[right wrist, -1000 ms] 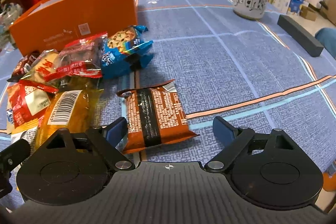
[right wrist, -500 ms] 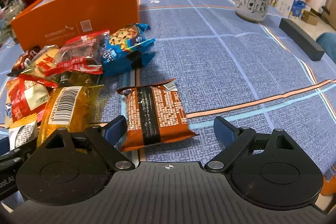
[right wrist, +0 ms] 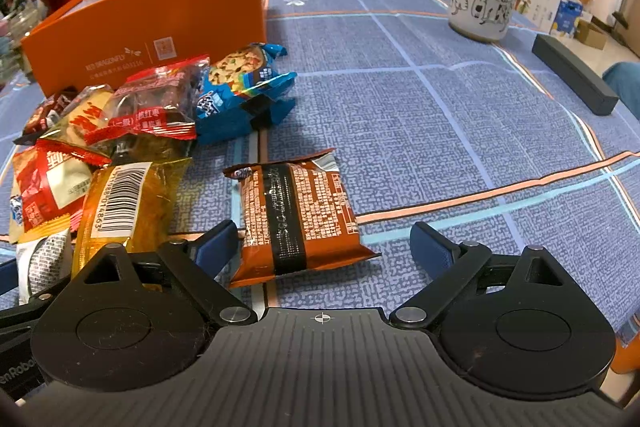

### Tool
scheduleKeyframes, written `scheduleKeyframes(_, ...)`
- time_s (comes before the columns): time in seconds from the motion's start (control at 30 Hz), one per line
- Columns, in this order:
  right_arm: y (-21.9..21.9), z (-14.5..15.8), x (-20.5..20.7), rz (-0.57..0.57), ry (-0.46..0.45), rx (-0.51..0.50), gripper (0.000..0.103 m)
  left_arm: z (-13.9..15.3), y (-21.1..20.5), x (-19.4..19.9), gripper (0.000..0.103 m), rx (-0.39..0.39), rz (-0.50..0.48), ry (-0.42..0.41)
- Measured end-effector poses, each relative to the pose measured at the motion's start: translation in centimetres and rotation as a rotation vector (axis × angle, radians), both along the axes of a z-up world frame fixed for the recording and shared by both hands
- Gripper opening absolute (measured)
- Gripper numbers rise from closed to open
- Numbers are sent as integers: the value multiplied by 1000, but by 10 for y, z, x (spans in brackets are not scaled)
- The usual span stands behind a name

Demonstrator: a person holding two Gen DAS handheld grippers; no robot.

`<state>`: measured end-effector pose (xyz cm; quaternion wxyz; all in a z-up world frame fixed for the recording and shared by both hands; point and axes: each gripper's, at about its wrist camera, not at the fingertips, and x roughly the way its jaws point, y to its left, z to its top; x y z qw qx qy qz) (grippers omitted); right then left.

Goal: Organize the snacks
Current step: 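Position the right tool over the orange striped packet while the left tool lowers over the white fries bag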

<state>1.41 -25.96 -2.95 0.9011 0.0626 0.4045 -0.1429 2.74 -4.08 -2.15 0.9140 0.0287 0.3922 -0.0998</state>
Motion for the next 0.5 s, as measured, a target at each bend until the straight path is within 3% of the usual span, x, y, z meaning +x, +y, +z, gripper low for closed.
scheduleKeyframes(0.33, 5, 0, 0, 17, 5, 3, 86, 1, -4, 0, 71, 14, 9, 4)
scheduleKeyframes(0.5, 5, 1, 0, 22, 14, 3, 84, 1, -6, -1, 65, 15, -5, 4)
